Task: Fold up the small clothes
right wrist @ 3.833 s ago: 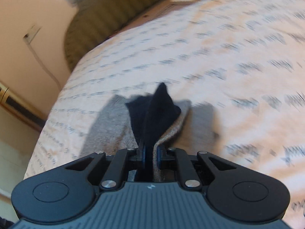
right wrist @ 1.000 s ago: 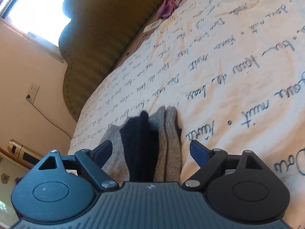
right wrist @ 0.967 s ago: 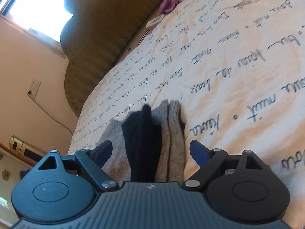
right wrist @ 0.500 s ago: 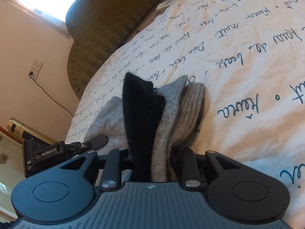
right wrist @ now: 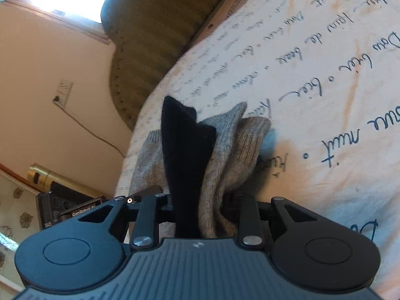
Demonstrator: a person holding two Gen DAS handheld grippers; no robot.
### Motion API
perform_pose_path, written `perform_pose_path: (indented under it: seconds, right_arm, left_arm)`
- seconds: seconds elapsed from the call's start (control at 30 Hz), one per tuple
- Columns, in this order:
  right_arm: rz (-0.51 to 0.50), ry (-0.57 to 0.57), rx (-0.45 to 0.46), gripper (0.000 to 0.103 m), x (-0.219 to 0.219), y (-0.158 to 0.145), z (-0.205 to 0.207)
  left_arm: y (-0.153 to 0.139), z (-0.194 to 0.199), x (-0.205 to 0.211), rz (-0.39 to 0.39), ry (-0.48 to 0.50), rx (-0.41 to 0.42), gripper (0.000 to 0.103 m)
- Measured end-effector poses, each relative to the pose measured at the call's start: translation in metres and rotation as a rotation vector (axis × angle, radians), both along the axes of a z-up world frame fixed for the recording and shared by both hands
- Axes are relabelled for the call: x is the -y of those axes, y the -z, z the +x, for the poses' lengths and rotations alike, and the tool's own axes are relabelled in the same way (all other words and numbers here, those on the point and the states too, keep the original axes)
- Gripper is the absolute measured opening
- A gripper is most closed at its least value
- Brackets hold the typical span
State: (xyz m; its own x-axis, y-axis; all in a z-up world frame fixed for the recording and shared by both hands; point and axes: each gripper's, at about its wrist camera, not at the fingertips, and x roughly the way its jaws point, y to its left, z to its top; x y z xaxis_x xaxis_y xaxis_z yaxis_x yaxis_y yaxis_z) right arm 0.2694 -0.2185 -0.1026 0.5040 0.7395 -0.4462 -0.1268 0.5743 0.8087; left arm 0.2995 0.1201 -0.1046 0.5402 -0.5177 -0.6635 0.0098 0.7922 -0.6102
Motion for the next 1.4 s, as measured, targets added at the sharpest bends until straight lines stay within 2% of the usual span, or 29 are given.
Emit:
perform_pose_path:
  seconds: [0.03,0.07,0.1,0.17,0.23,0.3,0.4,0.5,0.57,0.63,0.67,0.7,0.73,0.77,0.87,1.03,1.13,1.23,1.3,1.4]
  right_arm:
    - [-0.029,0.018,-0.026,0.039,0.001,0.004,0.000]
    - [-0.041,0.018,-0.033,0.050,0.002,0.004,-0.002]
    - [-0.044,0.011,-0.012,0.063,0.007,0.000,-0.011]
    - [-0.073,-0.013,0.070,0.081,0.018,-0.012,-0.038]
    - [-0.121,-0.029,0.135,0.082,0.033,-0.023,-0.067]
    - [-0.116,-0.049,0.117,0.082,0.048,-0.022,-0.091]
    - [-0.089,-0.095,0.081,0.082,0.054,-0.015,-0.119]
    - [-0.140,-0.140,0.041,0.082,0.037,-0.003,-0.129]
    - [-0.190,-0.145,0.066,0.082,0.025,0.000,-0.133]
    - [-0.181,-0.145,0.055,0.082,0.020,-0.001,-0.130]
    - [-0.161,-0.145,0.043,0.077,0.020,-0.001,-0.128]
    - [-0.141,-0.145,0.031,0.048,0.020,-0.001,-0.126]
    - [-0.129,-0.149,0.008,0.027,0.022,0.001,-0.123]
    - [-0.120,-0.151,-0.030,0.020,0.023,0.005,-0.119]
    - [-0.079,-0.135,-0.026,0.017,0.026,0.001,-0.120]
    - [0.013,-0.167,0.078,0.015,0.025,-0.039,-0.137]
    - [0.054,-0.177,0.077,0.015,0.028,-0.047,-0.144]
    - [0.069,-0.174,0.050,0.015,0.034,-0.041,-0.154]
    - [0.072,-0.169,0.023,0.015,0.038,-0.027,-0.163]
    - [-0.023,-0.102,-0.023,0.018,0.041,0.003,-0.166]
  left_arm:
    - [0.006,0.001,-0.005,-0.021,-0.006,-0.020,0.039]
    - [0.007,-0.005,-0.010,-0.052,-0.033,-0.015,0.047]
    - [0.004,-0.015,-0.014,-0.080,-0.052,0.011,0.047]
    - [-0.006,-0.043,-0.020,-0.107,-0.053,0.084,0.056]
    - [-0.008,-0.073,-0.023,-0.146,-0.051,0.104,0.059]
    - [-0.003,-0.101,-0.021,-0.189,-0.038,0.085,0.059]
    - [0.012,-0.131,-0.008,-0.207,0.015,0.046,0.060]
    - [0.024,-0.138,0.004,-0.197,0.031,0.025,0.060]
    - [0.027,-0.133,0.009,-0.191,0.035,0.013,0.060]
    - [0.024,-0.127,0.013,-0.185,0.046,-0.004,0.061]
    - [0.023,-0.126,0.015,-0.166,0.050,-0.011,0.054]
    - [0.021,-0.125,0.018,-0.126,0.054,-0.016,0.044]
    - [0.020,-0.124,0.020,-0.085,0.055,-0.023,0.028]
    - [0.020,-0.123,0.021,-0.066,0.052,-0.032,0.018]
    - [0.011,-0.122,0.016,-0.066,0.058,-0.035,0.010]
    - [-0.025,-0.132,0.004,-0.109,0.080,0.027,0.009]
    - [-0.037,-0.141,0.000,-0.131,0.089,0.021,0.008]
    - [-0.040,-0.159,0.000,-0.125,0.106,0.023,0.006]
    - [-0.031,-0.171,-0.003,-0.127,0.106,0.013,0.002]
    - [-0.004,-0.177,-0.009,-0.062,0.056,-0.027,0.002]
